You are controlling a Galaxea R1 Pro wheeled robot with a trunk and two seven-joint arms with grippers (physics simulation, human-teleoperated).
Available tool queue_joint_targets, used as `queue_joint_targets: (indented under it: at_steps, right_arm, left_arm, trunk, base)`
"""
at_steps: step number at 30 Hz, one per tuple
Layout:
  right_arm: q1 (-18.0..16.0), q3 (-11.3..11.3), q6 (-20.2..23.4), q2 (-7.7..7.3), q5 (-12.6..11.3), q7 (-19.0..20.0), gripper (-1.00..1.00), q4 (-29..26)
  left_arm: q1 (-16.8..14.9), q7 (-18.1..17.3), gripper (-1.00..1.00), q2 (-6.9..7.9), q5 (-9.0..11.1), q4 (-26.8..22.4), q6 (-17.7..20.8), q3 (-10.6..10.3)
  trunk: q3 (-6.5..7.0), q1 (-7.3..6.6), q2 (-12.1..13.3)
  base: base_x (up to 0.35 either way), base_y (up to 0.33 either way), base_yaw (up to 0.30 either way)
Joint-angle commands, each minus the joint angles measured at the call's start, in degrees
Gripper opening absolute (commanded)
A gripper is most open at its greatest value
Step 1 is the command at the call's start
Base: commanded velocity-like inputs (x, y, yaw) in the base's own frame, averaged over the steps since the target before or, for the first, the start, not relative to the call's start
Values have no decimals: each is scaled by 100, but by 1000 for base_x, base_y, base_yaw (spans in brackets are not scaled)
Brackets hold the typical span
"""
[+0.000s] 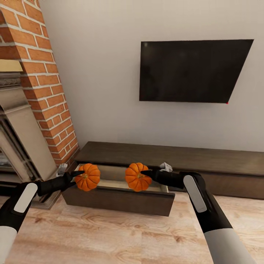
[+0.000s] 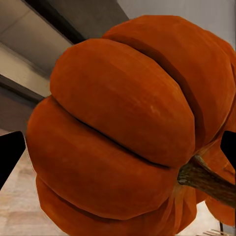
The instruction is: Place each of the two pumpkins and all three candles from the living room inside a cabinet in the living room (use any cabinet), then make sure every cabinet is closed, and position the cauldron so it is next to a table in the living room.
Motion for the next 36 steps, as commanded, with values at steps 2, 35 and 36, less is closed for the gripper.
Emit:
queue_joint_targets:
  at_steps: [2,35,36]
  right_arm:
    - [-6,32,11,150,26,-386,-100,15]
    - [-34,498,-1109,754,1161,-2922,-100,446]
    - [-34,507,-1109,752,1160,-2932,-100,431]
  left_arm:
    - [-18,-27,-100,-16,-21,-7,20,13]
    - [-145,4972,-100,-1631,-158,-1927,-492,-119]
    - [-143,5065,-100,-1632,-156,-1939,-496,-160]
  trunk:
    - [31,-45,79]
    - [588,-726,1322]
    - [588,-726,1322]
  base:
    - [0,0,0]
    - [0,0,0]
    - [0,0,0]
